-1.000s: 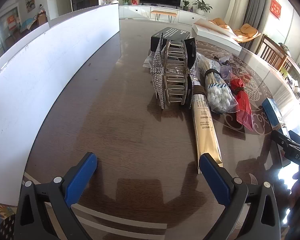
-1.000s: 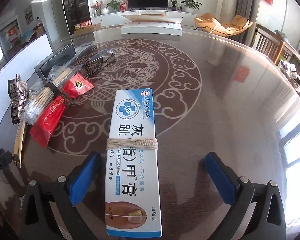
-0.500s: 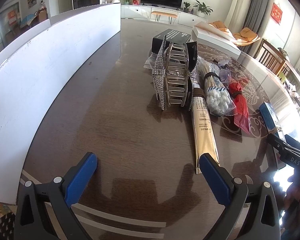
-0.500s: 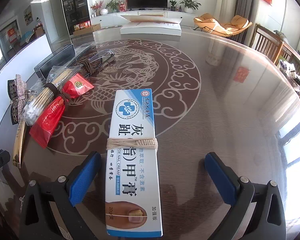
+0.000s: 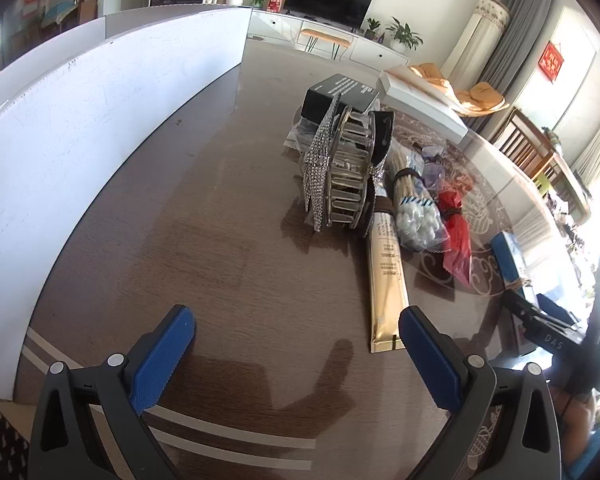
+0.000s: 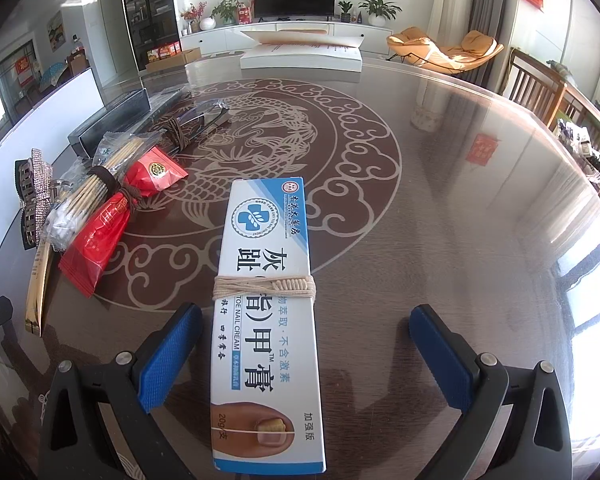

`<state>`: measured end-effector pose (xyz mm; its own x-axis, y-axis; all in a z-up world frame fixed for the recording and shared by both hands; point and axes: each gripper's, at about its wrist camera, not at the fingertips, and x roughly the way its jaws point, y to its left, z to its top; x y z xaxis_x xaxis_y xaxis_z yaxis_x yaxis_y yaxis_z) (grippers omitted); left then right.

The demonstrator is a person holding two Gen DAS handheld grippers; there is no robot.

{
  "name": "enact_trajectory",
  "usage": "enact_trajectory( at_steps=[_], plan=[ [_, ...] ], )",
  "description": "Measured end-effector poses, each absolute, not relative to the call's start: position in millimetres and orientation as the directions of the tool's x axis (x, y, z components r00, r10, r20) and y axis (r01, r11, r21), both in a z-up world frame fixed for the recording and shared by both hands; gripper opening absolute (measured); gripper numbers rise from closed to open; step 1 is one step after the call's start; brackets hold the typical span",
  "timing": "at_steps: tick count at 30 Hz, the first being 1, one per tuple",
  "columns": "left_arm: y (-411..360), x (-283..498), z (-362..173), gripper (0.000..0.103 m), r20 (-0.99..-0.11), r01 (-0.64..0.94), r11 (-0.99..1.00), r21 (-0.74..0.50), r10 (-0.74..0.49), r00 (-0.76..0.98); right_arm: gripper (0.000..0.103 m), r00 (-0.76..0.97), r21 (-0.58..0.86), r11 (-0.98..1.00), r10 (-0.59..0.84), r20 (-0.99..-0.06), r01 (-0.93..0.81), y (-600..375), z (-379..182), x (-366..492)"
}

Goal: Organize objects
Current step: 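Grasp the gold cosmetic tube with the left gripper while the right gripper holds the cream box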

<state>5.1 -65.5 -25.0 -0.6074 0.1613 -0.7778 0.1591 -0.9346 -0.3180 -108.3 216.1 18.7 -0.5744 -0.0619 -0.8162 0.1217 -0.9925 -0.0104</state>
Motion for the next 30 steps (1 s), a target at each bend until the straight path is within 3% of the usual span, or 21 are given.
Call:
enact_trajectory(
  at_steps=[3, 7, 12, 16, 17, 19, 21, 23, 24, 25, 30],
  plan=[
    [-89.7, 21.4, -10.6, 0.103, -0.652, 0.122, -0.859, -0.497, 0.277, -0.706, 0.103, -0.574, -0.01, -0.992, -0.062, -0.816, 0.122, 216.3, 18.8, -108.2],
    [-96.6, 28.2, -4.4, 0.103, -0.572, 0.067, -0.81, -0.582, 0.35, -0.742, 0.103, -0.575, -0.01, -0.992, -0.062, -0.816, 0.122, 216.4, 18.8, -108.0],
    [-62.7, 24.4, 5.7, 0.103, -0.586, -0.03, -0.872, -0.488, 0.352, -0.73, 0.103, -0.575, -0.011, -0.992, -0.062, -0.816, 0.123, 216.4, 18.8, -107.8],
    [-29.2, -3.1, -2.7, 0.103, -0.708, -0.006, -0.953, -0.303, 0.229, -0.668, 0.103, -0.583, -0.03, -0.992, -0.047, -0.811, 0.121, 215.9, 20.8, -106.1],
    [-22.8, -13.2, -8.9, 0.1, -0.744, 0.006, -0.963, -0.271, 0.206, -0.636, 0.103, -0.585, -0.036, -0.992, -0.042, -0.81, 0.121, 215.7, 21.4, -105.6],
    [-15.1, -30.8, -26.1, 0.077, -0.805, 0.035, -0.97, -0.239, 0.178, -0.565, 0.103, -0.586, -0.038, -0.992, -0.04, -0.809, 0.12, 216.5, 21.9, -105.5],
    [-4.3, -41.4, -30.1, 0.074, -0.816, 0.05, -0.984, -0.172, 0.114, -0.566, 0.103, -0.585, -0.033, -0.992, -0.043, -0.81, 0.119, 217.8, 21.7, -105.4],
    [10.0, -50.3, -32.5, 0.06, -0.832, 0.044, -0.994, -0.102, 0.061, -0.551, 0.103, -0.585, -0.034, -0.992, -0.043, -0.81, 0.119, 218.1, 21.6, -105.4],
    [16.6, -52.7, -33.0, 0.035, -0.836, 0.026, -0.997, -0.078, 0.051, -0.546, 0.103, -0.585, -0.033, -0.992, -0.043, -0.81, 0.119, 217.9, 21.4, -105.4],
    [21.7, -52.1, -32.7, 0.029, -0.842, 0.008, -0.998, -0.056, 0.043, -0.537, 0.103, -0.585, -0.033, -0.992, -0.043, -0.81, 0.119, 217.9, 21.4, -105.3],
    [9.2, -14.3, -30.6, 0.028, -0.873, -0.085, -0.976, -0.199, 0.216, -0.437, 0.103, -0.585, -0.031, -0.993, -0.044, -0.81, 0.118, 217.7, 21.1, -106.1]
  ],
)
